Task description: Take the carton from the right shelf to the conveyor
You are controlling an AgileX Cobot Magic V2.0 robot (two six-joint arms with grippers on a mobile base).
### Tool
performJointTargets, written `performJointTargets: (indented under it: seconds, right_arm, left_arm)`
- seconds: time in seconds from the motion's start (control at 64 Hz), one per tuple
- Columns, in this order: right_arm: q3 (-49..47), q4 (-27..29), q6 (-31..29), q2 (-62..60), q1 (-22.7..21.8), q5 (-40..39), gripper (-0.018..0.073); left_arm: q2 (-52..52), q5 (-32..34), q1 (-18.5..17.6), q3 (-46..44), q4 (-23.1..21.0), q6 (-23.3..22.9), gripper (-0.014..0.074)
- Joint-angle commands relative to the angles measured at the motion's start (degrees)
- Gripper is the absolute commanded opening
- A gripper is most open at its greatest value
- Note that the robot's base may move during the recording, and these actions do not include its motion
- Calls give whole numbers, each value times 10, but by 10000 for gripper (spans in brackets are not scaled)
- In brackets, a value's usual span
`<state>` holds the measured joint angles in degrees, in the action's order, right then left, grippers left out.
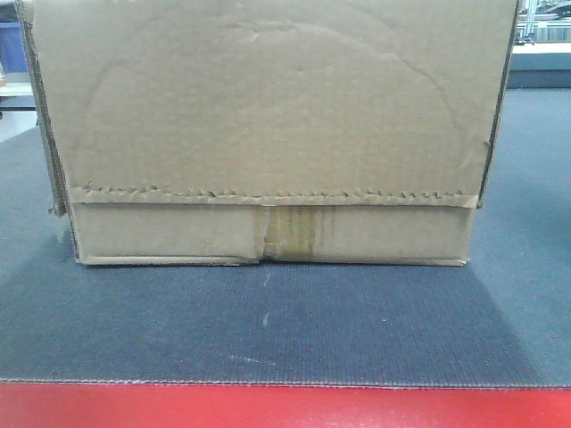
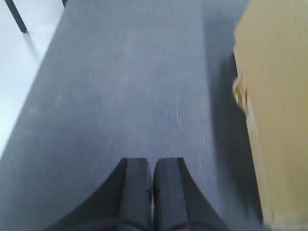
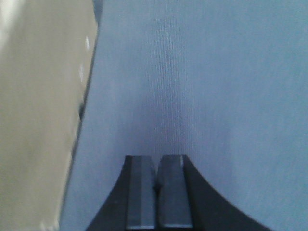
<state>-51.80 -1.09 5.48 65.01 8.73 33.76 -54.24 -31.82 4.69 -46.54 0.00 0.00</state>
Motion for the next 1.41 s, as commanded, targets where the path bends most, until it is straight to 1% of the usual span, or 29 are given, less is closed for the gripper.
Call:
performJointTargets:
  seconds: [0.0,0.125,0.281,0.375,0.531,0.656,0.844,1.391]
  right_arm:
    - [95,-7,-5,-63,-3,-80,-69]
    - [179,-7,-5,-150,-2,-133,-69]
    - [236,-7,-5,-279,-2,-140,-69]
    - [253,-7,-6,-357,-2,-138,-69]
    - [258,-7,-6,-481,-2,-137,-69]
    - [258,-7,-29,-554,-2,-136,-69]
    - [258,-7,-36,-579,-2,-134,-69]
    - [258,-7,-36,-579,-2,-141,-69]
  left_arm:
    - [59,49,3,62,6,4,15]
    - [134,93,2,130,8,4,15]
    - [221,148,-18,187,8,4,15]
    - [276,150,-27,196,8,4,15]
    - [354,143,-27,197,8,4,15]
    - [405,143,-27,197,8,4,15]
    - [437,143,-27,197,8,4,15]
    - [438,143,-27,197,8,4,15]
